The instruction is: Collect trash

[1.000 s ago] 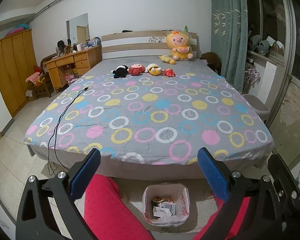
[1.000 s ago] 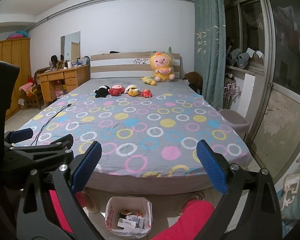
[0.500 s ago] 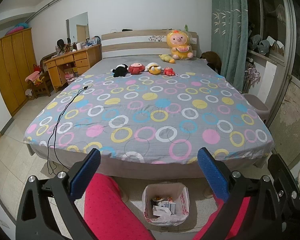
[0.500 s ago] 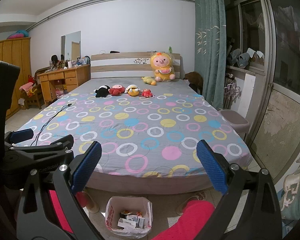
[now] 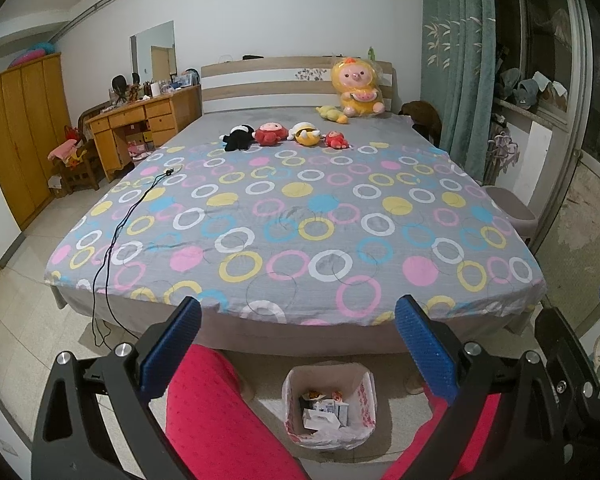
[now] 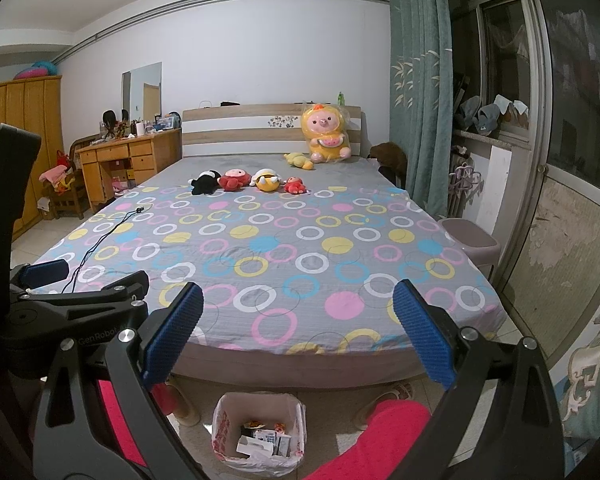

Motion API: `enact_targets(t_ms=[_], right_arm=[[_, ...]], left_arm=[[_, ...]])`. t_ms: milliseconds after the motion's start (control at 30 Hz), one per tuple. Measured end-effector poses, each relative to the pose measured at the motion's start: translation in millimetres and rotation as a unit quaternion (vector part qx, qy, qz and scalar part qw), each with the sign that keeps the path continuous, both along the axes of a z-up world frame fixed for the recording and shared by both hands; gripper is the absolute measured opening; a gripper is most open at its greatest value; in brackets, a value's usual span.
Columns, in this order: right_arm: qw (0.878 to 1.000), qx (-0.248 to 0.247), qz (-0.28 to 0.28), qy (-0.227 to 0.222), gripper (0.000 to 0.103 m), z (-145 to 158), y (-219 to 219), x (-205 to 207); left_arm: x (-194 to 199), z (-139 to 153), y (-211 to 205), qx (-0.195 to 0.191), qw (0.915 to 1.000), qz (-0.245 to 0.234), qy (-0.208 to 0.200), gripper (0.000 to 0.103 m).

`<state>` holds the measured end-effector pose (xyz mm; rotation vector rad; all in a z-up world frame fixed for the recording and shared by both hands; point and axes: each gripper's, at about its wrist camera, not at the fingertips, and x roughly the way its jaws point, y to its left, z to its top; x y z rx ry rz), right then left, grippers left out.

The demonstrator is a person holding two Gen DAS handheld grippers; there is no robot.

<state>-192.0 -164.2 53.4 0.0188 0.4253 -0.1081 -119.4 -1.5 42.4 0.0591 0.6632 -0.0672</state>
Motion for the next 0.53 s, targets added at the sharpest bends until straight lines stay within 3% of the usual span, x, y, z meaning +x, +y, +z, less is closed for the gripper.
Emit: enact_targets(t_ms=[533], right_arm=[[1.000, 0.000, 0.000, 0.001, 0.093, 0.6, 0.6, 0.4]], left_arm=[[-1.3, -2.4, -2.4, 0.006, 1.0000, 0.001, 0.006, 0.095]])
